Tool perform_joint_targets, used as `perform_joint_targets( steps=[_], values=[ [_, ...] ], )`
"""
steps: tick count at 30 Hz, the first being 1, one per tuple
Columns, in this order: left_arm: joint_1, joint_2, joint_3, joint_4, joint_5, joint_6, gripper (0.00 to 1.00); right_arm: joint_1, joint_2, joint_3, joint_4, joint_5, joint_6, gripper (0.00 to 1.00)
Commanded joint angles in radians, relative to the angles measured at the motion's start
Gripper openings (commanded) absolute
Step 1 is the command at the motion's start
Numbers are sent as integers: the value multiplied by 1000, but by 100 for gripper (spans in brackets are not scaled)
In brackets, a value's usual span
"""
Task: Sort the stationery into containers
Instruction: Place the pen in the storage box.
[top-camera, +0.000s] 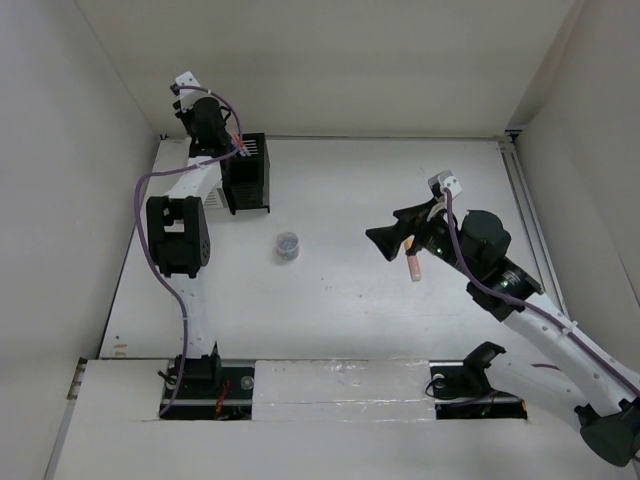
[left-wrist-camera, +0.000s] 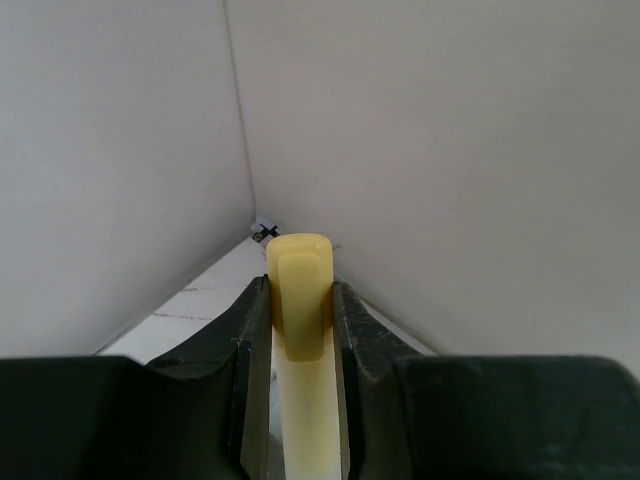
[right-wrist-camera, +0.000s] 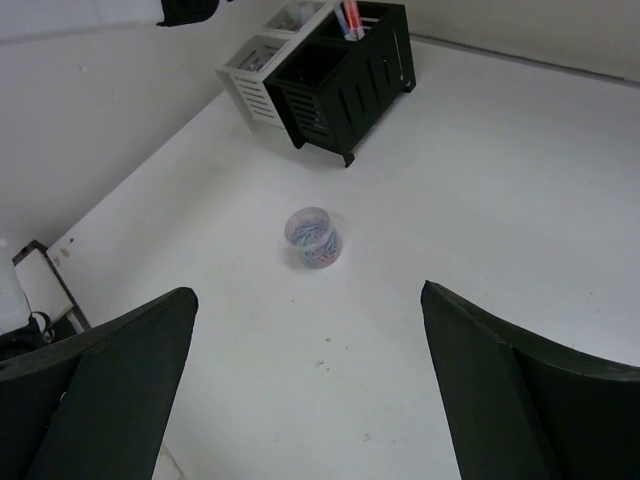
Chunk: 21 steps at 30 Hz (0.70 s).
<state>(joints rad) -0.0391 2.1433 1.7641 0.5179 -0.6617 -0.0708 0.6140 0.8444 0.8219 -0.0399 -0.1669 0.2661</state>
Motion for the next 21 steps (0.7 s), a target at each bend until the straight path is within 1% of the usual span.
perform_joint_targets(
  steps=[1, 6, 12, 19, 21],
  values=[
    [-2, 3, 49, 122, 4, 22, 0, 16, 10, 34, 86, -26, 2, 100],
    [7, 23, 29, 148, 16, 31, 0, 16, 28, 34, 86, -35, -7, 100],
    [7, 23, -37, 168, 25, 11, 0, 26, 48, 43, 104, -36, -7, 100],
    [7, 4, -118, 200, 25, -9, 0, 35, 39, 43, 104, -45, 2, 100],
    [7, -23, -129, 200, 36, -9, 0, 44, 30, 43, 104, -45, 2, 100]
  ],
)
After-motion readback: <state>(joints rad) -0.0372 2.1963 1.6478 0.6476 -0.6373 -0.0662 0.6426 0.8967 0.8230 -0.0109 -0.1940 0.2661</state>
